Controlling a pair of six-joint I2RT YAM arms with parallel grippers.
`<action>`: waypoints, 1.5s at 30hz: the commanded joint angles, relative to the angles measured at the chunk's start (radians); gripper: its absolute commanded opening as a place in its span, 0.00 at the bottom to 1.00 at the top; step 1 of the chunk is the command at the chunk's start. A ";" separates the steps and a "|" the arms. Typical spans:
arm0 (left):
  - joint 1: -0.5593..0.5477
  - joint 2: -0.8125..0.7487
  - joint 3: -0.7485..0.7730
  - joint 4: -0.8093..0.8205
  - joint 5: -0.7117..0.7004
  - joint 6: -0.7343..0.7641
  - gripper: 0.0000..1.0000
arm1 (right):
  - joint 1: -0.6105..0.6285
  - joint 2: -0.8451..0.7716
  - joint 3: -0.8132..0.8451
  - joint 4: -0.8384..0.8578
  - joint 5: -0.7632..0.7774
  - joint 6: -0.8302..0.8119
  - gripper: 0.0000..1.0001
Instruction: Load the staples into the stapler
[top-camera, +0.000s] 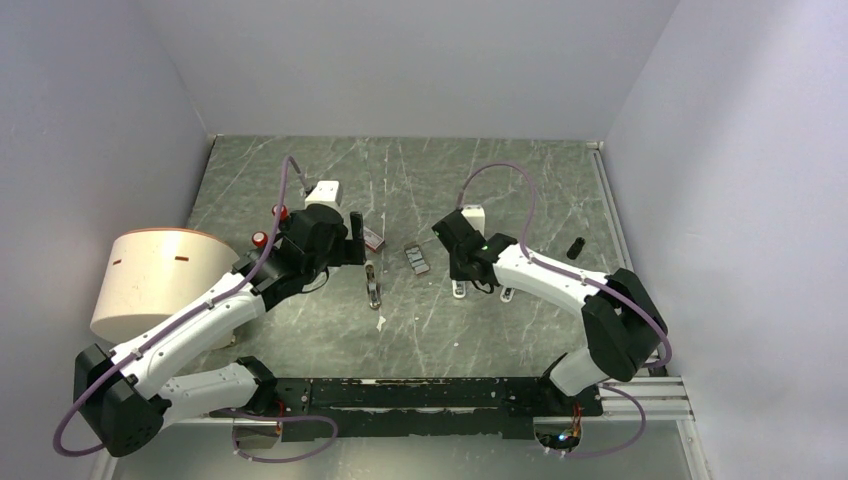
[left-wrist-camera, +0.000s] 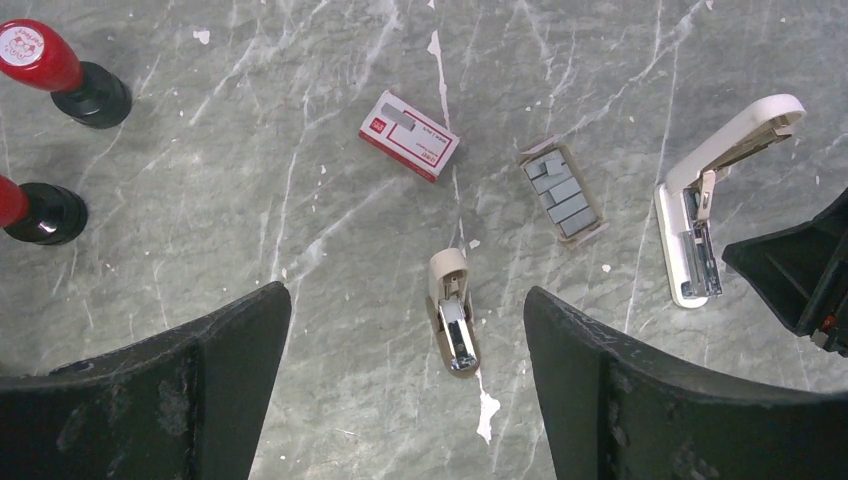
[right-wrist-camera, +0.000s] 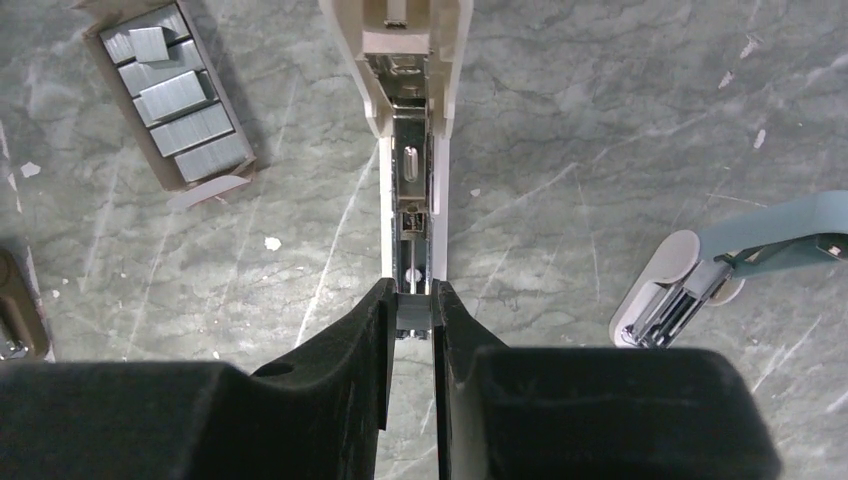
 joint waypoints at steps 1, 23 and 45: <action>0.004 -0.010 -0.007 0.043 0.016 0.012 0.91 | -0.010 -0.014 -0.012 0.061 -0.002 -0.026 0.21; 0.004 0.008 -0.002 0.029 0.008 0.007 0.91 | -0.026 0.025 -0.055 0.115 -0.028 -0.050 0.21; 0.004 0.007 -0.010 0.029 0.005 0.004 0.91 | -0.027 0.042 -0.071 0.126 -0.043 -0.058 0.21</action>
